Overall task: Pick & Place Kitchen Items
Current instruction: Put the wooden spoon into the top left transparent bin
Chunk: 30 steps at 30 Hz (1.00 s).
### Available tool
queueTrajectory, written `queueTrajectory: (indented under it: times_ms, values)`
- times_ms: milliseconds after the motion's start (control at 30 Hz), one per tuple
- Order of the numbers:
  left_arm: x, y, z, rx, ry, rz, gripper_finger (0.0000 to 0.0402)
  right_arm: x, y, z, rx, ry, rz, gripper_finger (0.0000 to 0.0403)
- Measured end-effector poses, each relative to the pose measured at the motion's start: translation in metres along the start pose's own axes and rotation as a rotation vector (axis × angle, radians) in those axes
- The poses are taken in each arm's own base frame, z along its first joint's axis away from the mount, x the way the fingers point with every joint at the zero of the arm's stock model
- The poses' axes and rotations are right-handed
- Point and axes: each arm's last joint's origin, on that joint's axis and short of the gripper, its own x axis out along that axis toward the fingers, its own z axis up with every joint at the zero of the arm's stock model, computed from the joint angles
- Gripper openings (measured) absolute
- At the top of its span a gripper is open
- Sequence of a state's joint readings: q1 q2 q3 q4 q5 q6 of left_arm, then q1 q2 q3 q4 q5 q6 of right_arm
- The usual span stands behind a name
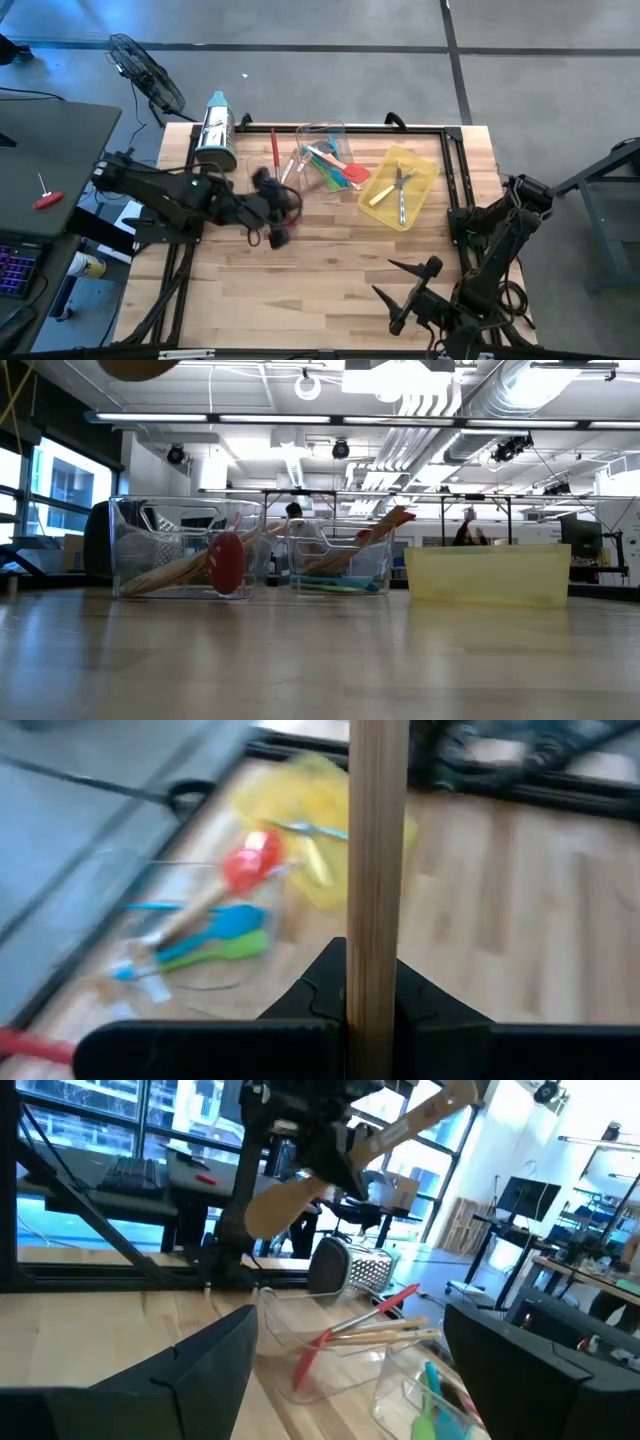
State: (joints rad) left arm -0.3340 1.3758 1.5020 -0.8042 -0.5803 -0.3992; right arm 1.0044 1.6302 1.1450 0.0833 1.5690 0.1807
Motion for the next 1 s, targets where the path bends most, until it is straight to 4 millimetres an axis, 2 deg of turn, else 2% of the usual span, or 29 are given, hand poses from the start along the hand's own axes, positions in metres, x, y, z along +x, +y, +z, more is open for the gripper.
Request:
queueTrajectory:
  times_ms: [100, 333, 567, 733, 1000]
  values:
    - [-0.011, 0.01, 0.002, -0.023, -0.039, 0.084, 0.0013, 0.001, -0.001, -0.003, 0.006, 0.001, -0.001, 0.0313]
    - [-0.021, 0.028, 0.002, -0.02, -0.049, 0.161, 0.0013, 0.001, -0.001, -0.009, 0.056, 0.018, 0.045, 0.0312]
    - [-0.014, 0.06, -0.019, -0.063, -0.022, 0.247, 0.0013, 0.002, -0.001, -0.014, 0.088, 0.044, 0.089, 0.0312]
    - [-0.004, 0.078, -0.033, -0.121, -0.153, 0.123, 0.0013, 0.004, -0.001, -0.015, 0.09, 0.054, 0.097, 0.0312]
    - [0.023, 0.11, -0.074, -0.196, -0.295, -0.109, 0.0013, 0.014, -0.003, -0.021, 0.095, 0.093, 0.107, 0.0312]
